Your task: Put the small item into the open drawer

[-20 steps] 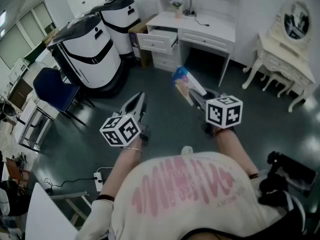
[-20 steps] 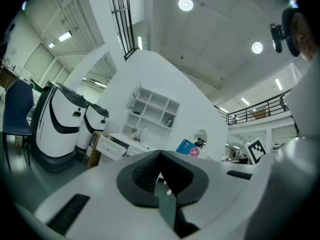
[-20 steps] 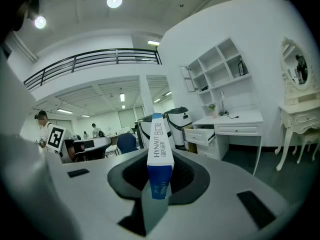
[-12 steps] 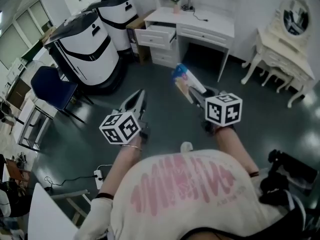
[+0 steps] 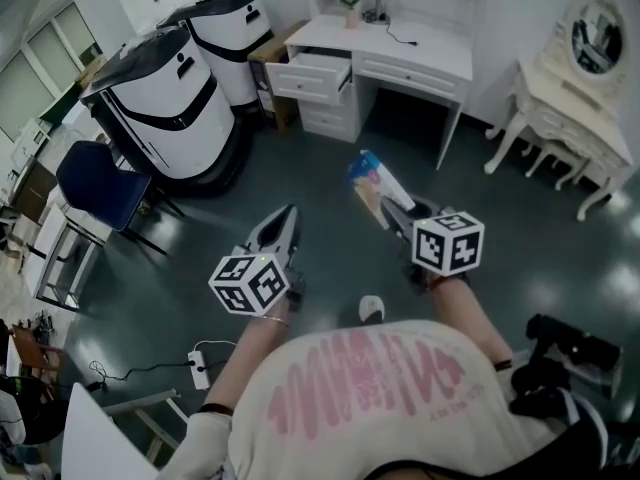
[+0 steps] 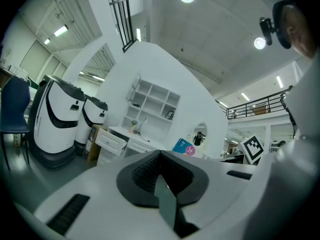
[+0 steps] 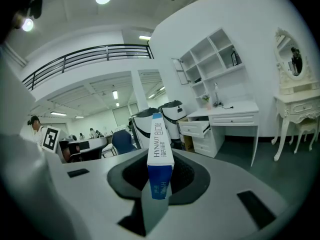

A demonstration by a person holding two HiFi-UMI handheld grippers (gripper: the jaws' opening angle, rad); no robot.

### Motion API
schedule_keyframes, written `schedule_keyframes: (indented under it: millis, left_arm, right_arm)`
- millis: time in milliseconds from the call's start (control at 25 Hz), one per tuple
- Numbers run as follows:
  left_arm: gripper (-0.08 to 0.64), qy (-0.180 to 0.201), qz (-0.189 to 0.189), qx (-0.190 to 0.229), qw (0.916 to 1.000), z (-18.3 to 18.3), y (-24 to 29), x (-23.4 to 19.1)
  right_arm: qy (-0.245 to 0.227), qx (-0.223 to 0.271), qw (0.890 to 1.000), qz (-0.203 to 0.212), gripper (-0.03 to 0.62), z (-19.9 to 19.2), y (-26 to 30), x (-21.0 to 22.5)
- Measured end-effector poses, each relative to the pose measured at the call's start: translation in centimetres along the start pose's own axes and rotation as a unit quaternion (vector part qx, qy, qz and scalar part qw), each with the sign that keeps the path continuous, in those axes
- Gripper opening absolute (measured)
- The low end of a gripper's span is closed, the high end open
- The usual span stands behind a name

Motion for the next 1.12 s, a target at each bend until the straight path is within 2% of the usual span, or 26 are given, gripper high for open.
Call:
schedule_keyframes:
  millis: [160, 360, 680, 800, 1120]
  left_arm:
    - [0.029, -0.005, 0.004, 0.003, 1.0000, 0.1, 3.4, -1.8]
    - [0.029, -0.007, 0.020, 0.010, 0.9997, 1.2, 9.3, -3.7]
    - [0.029, -0.011, 0.031, 0.040, 0.9987, 3.8, 16.5, -4.6]
    - [0.029, -0.013, 0.036, 0.054, 0.9978, 4.4, 17.7, -4.8]
    - [0.029, -0.003, 0.039, 0.039, 0.9985, 4.6, 20.7, -5.8]
  right_arm:
    - [-0.003, -0.010, 1.000, 0.005, 0.091, 0.4, 3.4, 3.0]
    - [-0.021, -0.017, 0.999, 0.019, 0.091, 3.2, 7.6, 8.0]
    - [-0.037, -0.024, 0.997, 0.062, 0.091, 7.1, 12.5, 13.4]
    - [-0.030, -0.032, 0.997, 0.069, 0.091, 7.1, 13.7, 14.6]
    - [0.018, -0.036, 0.997, 0.068, 0.091, 6.0, 15.1, 17.7]
Point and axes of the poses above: the fingertips, and each gripper's own axes: y forward along the fingers, x to its right, z out of its top, the point moved 1 cm from there along -y, backward along the fingers, and after that the axes turned 6 degrees about -y, right-handed, at the moved point
